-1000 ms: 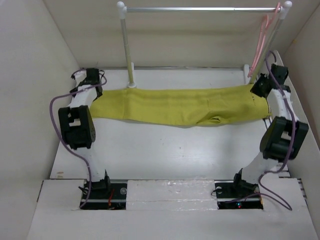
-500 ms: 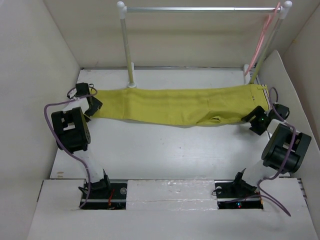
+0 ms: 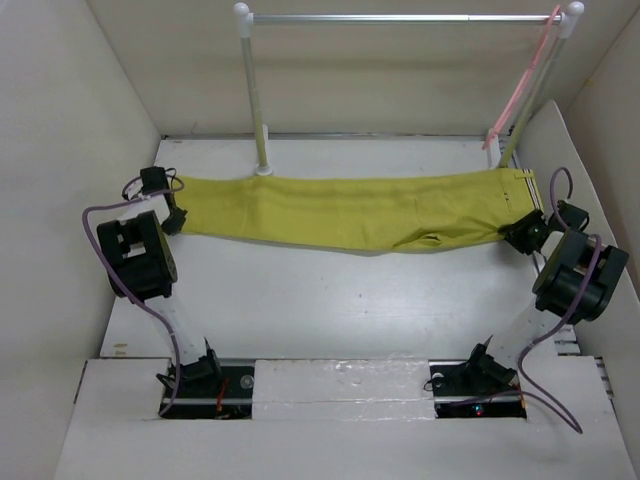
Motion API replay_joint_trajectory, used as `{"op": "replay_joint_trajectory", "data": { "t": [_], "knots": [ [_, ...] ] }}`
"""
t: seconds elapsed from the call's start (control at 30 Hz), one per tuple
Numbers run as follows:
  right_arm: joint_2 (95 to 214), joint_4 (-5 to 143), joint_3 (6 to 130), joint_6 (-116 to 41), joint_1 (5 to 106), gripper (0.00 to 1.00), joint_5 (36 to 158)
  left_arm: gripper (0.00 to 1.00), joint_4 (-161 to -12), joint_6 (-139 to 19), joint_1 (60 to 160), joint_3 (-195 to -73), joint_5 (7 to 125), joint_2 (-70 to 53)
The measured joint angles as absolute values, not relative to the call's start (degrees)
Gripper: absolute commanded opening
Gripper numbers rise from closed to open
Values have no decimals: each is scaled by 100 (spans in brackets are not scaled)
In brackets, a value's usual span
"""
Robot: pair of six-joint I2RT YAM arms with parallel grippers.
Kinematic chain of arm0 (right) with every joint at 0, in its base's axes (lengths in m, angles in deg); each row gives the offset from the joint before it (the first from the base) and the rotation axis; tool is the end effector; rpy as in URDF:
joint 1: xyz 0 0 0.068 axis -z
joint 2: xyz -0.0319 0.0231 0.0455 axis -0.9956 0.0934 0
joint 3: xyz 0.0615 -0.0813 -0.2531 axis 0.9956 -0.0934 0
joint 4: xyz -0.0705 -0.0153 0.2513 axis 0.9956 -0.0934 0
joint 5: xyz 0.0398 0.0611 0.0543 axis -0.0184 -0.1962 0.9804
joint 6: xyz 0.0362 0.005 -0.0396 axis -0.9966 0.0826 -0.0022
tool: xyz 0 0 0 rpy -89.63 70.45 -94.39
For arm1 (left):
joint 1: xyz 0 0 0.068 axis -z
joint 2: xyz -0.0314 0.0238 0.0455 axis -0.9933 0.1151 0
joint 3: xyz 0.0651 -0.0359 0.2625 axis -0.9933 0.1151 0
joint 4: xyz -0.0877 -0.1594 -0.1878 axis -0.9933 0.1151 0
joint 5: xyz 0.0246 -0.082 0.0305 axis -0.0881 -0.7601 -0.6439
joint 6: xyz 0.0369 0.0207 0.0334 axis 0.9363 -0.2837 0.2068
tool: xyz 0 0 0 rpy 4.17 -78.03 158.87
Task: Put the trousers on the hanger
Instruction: Fold the trousers at the center of the board.
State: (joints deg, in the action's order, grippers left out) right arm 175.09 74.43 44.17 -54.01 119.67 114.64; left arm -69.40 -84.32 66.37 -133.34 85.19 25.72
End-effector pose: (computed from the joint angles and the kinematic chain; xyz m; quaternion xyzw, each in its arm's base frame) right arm 0.2972 -0.1899 0.1488 0.3651 0.8289 0.1624 0.3914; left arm 0.3846 0.1247 0.1717 -0.4509 0.8297 0.0354 0.3272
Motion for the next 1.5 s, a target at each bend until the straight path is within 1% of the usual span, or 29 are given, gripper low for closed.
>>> {"op": "replay_joint_trajectory", "data": {
  "t": [0.03,0.17,0.3,0.47,0.63,0.7,0.73,0.77,0.8,0.83,0.87,0.9,1.0,1.07,1.1,1.13,1.23,1.33,1.4,1.5],
  "knots": [
    [17588,7450,4452,-5434,11929,1,11447,0,-6916,-8421,6626,-13391,8508,2605],
    [17662,7423,4472,-5534,11809,0,11383,0,-6855,-8336,6532,-13660,8482,2795],
    [17264,7058,4351,-5493,11755,0,11117,0,-6815,-8343,6362,-13699,8491,2813],
    [16106,6578,3993,-5362,11650,0,11056,0,-6627,-8340,5966,-13587,8628,2644],
    [14853,6116,3503,-5029,11696,0,10905,0,-6260,-8222,5691,-13469,9461,2299],
    [14366,5990,3116,-4874,11910,0,10914,0,-6236,-8137,5660,-13340,9767,2098],
    [14134,5913,2880,-4813,12089,1,10944,0,-6223,-8100,5649,-13231,9916,1980],
    [13918,5839,2627,-4745,12295,15,10986,0,-6205,-8076,5647,-13124,10036,1877],
    [13719,5760,2362,-4702,12500,51,11040,0,-6170,-8061,5643,-12997,10154,1763],
    [13566,5655,2128,-4640,12668,60,11077,0,-6116,-8058,5641,-12873,10268,1659],
    [13483,5546,1951,-4546,12828,66,11069,0,-6028,-8065,5651,-12796,10346,1582],
    [13476,5397,1866,-4452,12961,73,11084,4,-5943,-8091,5654,-12757,10381,1527],
    [13715,5135,1903,-4286,13186,79,11213,10,-5786,-8224,5715,-12728,10171,1274],
    [13865,5100,2010,-4293,13278,81,11276,13,-5751,-8312,5890,-12777,9981,1044],
    [13894,5102,2059,-4312,13324,82,11283,28,-5749,-8345,6104,-12829,9916,920],
    [13900,5102,2098,-4328,13374,83,11296,37,-5795,-8318,6410,-12881,9815,810],
    [13894,5126,2170,-4334,13610,84,11285,48,-6166,-8218,7546,-12934,9365,577],
    [13903,5190,2177,-4385,13936,85,11239,48,-6538,-8133,8351,-12838,8637,529],
    [13999,5384,2170,-4503,14006,85,11233,48,-6761,-8126,8438,-12602,8213,537],
    [14403,5896,2124,-4756,14006,84,11296,47,-6879,-8130,8307,-12359,7848,776]
  ]
}}
